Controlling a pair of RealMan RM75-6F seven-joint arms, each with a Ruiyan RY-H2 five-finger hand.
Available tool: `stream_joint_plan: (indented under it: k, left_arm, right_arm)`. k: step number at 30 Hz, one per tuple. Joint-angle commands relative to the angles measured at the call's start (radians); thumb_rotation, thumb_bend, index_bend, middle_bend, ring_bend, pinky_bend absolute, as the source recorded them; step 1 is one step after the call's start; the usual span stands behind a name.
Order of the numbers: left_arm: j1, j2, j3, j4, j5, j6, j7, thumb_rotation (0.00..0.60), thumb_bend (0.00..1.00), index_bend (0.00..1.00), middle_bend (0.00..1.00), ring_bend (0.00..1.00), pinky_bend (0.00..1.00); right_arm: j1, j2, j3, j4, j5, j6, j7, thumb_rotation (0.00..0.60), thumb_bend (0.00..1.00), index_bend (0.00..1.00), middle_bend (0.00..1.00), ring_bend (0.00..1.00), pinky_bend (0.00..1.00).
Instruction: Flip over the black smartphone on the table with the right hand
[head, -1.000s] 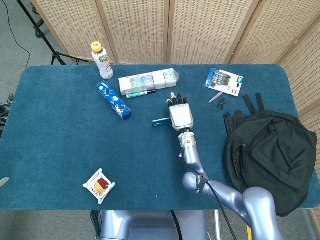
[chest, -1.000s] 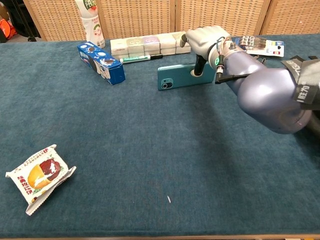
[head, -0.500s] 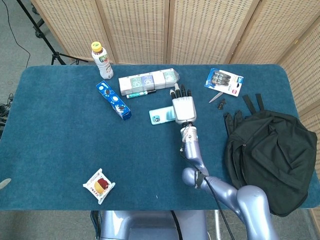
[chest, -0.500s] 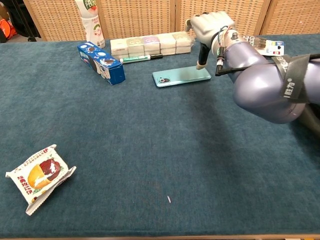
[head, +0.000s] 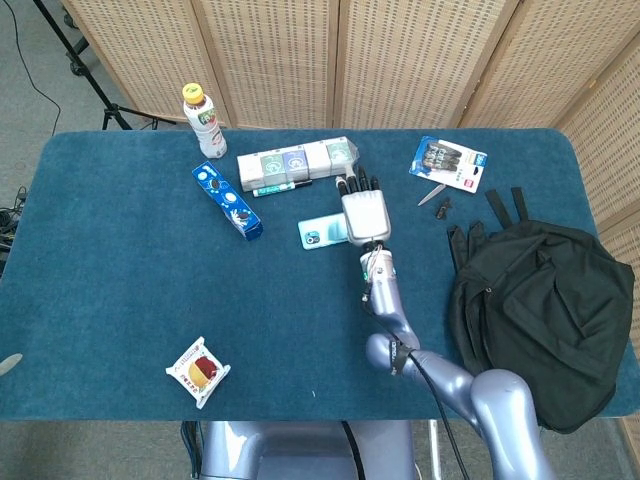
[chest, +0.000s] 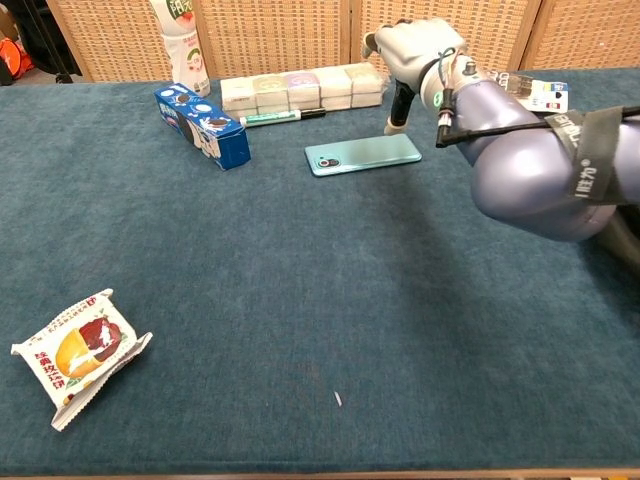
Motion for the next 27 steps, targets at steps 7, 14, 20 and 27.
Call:
stream_joint_plan:
  k: [7,14,20,27]
  left_arm:
    - [0.013,-0.002,0.012,-0.005,0.037,0.026,0.011,0.600,0.00,0.00,0.00,0.00,0.00]
    - [0.023,-0.012,0.019,-0.011,0.061,0.051,0.040,0.600,0.00,0.00,0.00,0.00,0.00]
    - [0.024,-0.029,0.027,-0.019,0.081,0.054,0.090,0.600,0.00,0.00,0.00,0.00,0.00]
    - [0.024,-0.042,0.027,-0.025,0.083,0.061,0.125,0.600,0.00,0.00,0.00,0.00,0.00]
  right_arm:
    - [-0.277,0.374,-0.188,-0.611,-0.160,0.174,0.016,0.600,0.00,0.15,0.00,0.00,0.11]
    - [-0.477,0.618,-0.318,-0.905,-0.292,0.328,0.116,0.600,0.00,0.15,0.00,0.00,0.10]
    - [-0.638,0.730,-0.428,-0.925,-0.432,0.496,0.252,0.600,0.00,0.15,0.00,0.00,0.08]
    - [-0.789,0.771,-0.497,-0.877,-0.530,0.679,0.340,0.600,0.00,0.13,0.00,0.00,0.06]
